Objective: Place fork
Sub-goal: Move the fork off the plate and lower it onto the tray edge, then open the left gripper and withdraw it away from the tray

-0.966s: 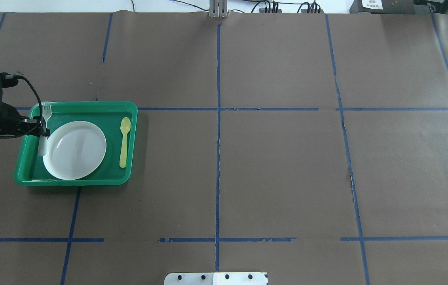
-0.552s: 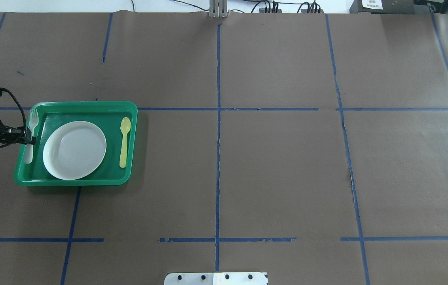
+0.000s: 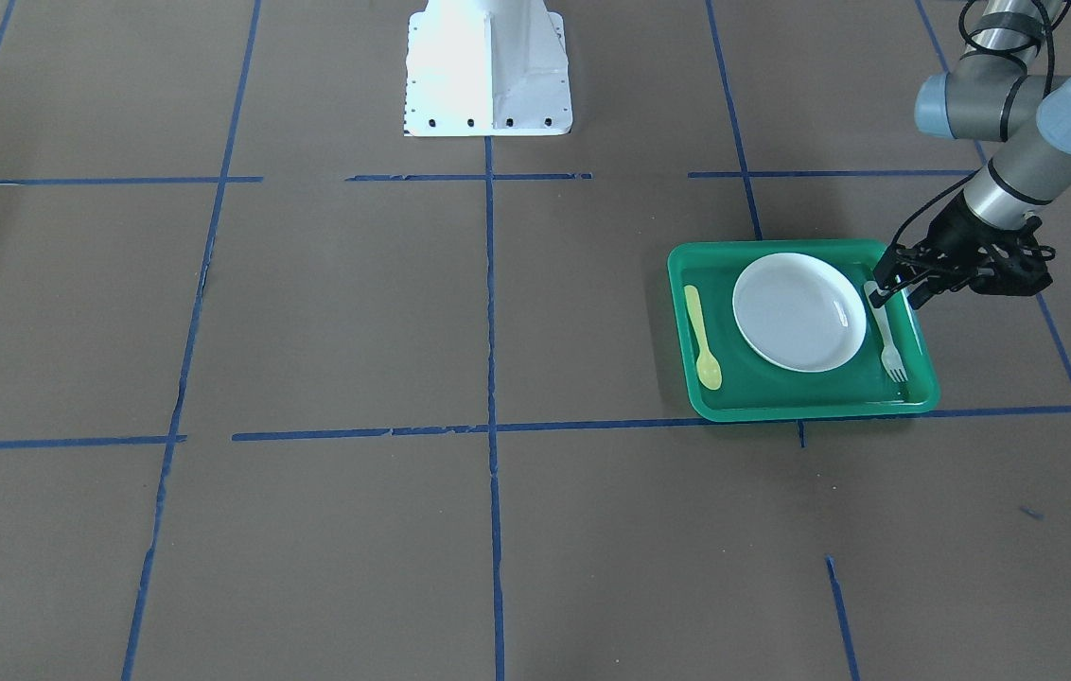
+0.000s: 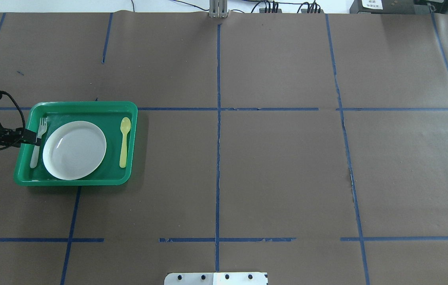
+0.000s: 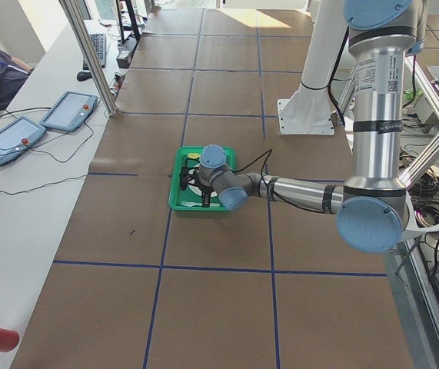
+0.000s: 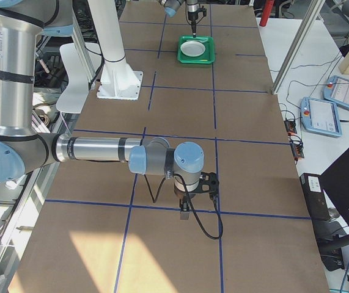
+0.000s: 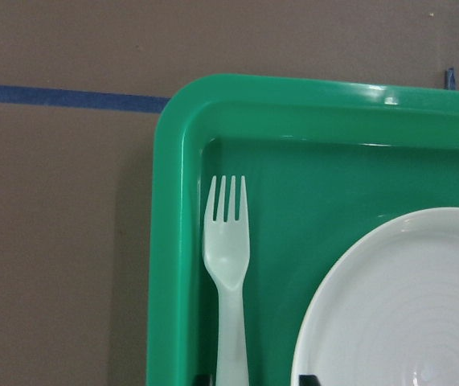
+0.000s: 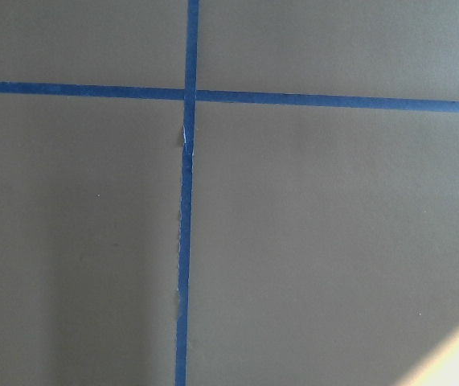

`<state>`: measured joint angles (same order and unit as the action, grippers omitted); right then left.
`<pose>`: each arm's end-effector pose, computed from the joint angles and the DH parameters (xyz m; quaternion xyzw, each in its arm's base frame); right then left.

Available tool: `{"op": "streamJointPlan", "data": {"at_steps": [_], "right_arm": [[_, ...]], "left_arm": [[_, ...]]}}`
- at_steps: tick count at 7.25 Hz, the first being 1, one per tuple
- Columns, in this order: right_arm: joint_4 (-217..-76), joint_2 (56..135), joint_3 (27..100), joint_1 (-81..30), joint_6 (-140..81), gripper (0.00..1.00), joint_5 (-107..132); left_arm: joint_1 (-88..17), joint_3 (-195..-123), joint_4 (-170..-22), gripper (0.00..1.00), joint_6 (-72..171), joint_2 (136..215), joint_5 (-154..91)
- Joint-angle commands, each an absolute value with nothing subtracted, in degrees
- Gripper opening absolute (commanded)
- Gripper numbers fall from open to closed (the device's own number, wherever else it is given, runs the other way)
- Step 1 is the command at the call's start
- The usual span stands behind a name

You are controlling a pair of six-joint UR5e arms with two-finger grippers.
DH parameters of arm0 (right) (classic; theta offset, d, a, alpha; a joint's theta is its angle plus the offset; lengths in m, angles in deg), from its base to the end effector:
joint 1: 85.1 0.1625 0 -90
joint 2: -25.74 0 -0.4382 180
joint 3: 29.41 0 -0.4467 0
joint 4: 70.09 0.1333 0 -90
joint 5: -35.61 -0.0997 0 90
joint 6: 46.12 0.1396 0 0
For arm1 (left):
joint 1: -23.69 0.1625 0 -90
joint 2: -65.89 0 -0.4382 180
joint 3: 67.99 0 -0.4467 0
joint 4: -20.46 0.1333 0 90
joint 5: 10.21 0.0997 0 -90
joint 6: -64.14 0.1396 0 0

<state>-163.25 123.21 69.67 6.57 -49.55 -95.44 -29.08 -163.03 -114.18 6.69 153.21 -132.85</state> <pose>0.0558 -0.4850 0.6924 0.0029 -0.3508 -0.0096 0.9364 0.3046 -0.4967 0.5891 0.0698 0.4560 -0.0442 0.8861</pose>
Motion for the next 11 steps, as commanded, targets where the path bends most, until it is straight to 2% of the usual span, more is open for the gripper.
{"op": "streamJointPlan", "data": {"at_steps": [1, 2, 5, 9, 11], "right_arm": [[-163.25, 123.22, 69.64, 6.57, -49.55, 1.0, -95.44], [-163.25, 123.22, 69.64, 6.57, -49.55, 1.0, -95.44], [-163.25, 123.22, 69.73, 6.57, -49.55, 1.0, -95.44], [-163.25, 123.22, 69.73, 6.57, -49.55, 1.0, -95.44], [-163.25, 123.22, 69.73, 6.57, -49.55, 1.0, -95.44]], "left_arm": [[-29.66, -163.62, -113.66, 1.0, 7.18, 152.56, -133.17], [-31.23, -163.62, -113.57, 1.0, 7.8, 151.25, -136.65], [-43.06, -163.79, -107.72, 1.0, 29.61, 145.88, -137.83], [-63.81, -167.31, -80.93, 1.0, 61.19, 148.58, -137.91], [-66.73, -166.79, -80.17, 1.0, 61.59, 147.37, -148.49]]}}
